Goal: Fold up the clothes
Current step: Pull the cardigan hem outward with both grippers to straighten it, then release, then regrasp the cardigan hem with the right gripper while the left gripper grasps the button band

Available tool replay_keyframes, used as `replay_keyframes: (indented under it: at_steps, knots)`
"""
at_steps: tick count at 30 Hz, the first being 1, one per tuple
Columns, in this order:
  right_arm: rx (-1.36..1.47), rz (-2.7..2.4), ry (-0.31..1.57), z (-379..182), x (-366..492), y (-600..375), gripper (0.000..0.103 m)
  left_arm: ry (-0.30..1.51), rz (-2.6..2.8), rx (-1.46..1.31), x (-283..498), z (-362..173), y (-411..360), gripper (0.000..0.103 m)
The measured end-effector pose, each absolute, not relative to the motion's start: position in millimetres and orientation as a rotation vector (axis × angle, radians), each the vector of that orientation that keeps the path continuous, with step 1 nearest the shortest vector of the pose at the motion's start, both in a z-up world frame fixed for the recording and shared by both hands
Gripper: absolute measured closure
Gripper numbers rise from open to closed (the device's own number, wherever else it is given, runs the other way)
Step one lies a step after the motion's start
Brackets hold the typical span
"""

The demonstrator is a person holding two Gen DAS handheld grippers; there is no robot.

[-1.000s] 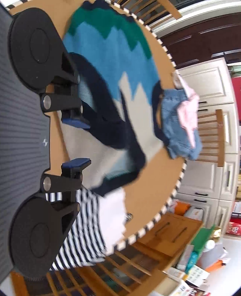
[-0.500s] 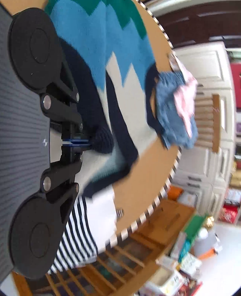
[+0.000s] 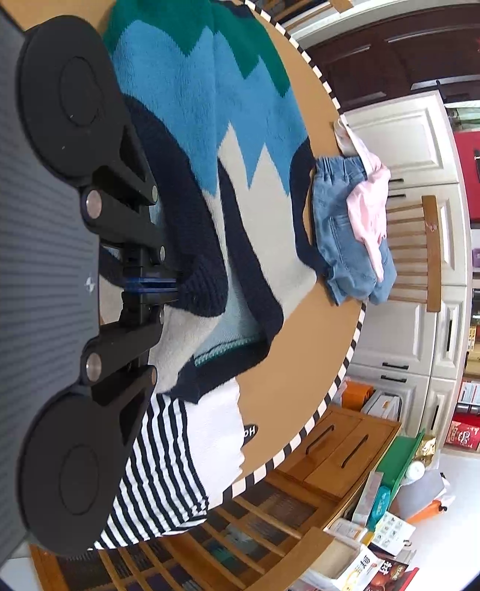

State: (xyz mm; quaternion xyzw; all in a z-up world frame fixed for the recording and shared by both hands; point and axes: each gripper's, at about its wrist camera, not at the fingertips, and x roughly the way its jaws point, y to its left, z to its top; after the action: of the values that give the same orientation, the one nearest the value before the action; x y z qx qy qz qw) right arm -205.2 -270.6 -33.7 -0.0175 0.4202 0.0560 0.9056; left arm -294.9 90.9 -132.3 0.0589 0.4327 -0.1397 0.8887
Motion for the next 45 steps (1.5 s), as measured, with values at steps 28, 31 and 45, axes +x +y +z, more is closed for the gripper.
replay_keyframes:
  at_steps: [28, 31, 45]
  knots:
    - [-0.01, 0.19, 0.371, 168.0, -272.8, -340.9, 0.1, 0.331, -0.423, -0.39, -272.4, 186.1, 136.3, 0.098]
    - [0.01, 0.232, 0.68, 70.8, -288.1, -345.2, 0.1, 0.651, -0.382, -0.505, -296.3, 84.2, 142.8, 0.098]
    - [-0.186, 0.311, 0.868, -50.9, -309.2, -290.2, 0.049, 0.899, -0.113, -0.466, -360.3, -104.7, 116.2, 0.061]
